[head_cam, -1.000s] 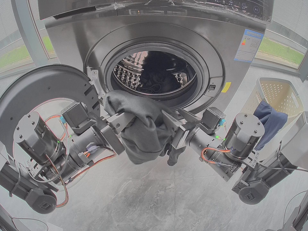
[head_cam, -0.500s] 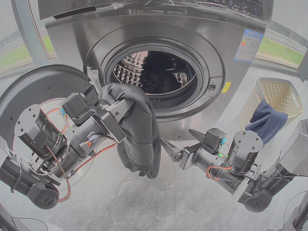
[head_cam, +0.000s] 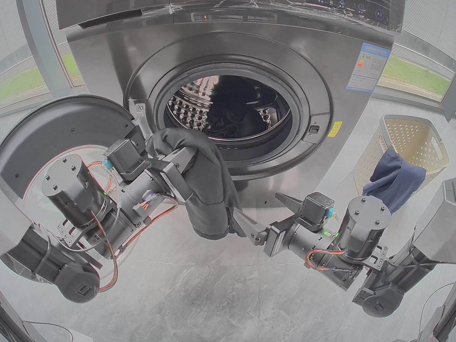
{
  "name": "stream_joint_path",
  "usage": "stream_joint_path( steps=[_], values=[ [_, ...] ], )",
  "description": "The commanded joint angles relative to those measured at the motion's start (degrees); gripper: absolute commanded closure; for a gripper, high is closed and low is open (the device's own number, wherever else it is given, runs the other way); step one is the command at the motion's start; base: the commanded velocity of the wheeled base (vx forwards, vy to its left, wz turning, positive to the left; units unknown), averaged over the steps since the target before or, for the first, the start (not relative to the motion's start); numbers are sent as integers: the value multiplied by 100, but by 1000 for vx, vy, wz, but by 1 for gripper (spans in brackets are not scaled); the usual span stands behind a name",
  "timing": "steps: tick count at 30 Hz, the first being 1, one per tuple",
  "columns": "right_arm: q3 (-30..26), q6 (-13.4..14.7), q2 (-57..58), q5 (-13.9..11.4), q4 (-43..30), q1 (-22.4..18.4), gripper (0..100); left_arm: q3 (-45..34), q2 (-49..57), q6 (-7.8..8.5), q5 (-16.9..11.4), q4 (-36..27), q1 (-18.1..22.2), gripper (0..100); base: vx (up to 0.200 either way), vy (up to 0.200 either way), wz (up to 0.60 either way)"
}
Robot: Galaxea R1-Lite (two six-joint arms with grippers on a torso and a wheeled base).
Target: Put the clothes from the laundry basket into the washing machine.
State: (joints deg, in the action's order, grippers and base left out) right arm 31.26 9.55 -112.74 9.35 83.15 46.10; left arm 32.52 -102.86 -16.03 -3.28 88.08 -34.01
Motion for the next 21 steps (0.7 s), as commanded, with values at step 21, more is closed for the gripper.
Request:
stream_joint_path(
  steps=[21],
  values=[
    [2077, -278, -1277, -223, -783, 478, 0, 281, -296, 56, 222, 17, 0, 100, 0, 0, 0]
  ],
)
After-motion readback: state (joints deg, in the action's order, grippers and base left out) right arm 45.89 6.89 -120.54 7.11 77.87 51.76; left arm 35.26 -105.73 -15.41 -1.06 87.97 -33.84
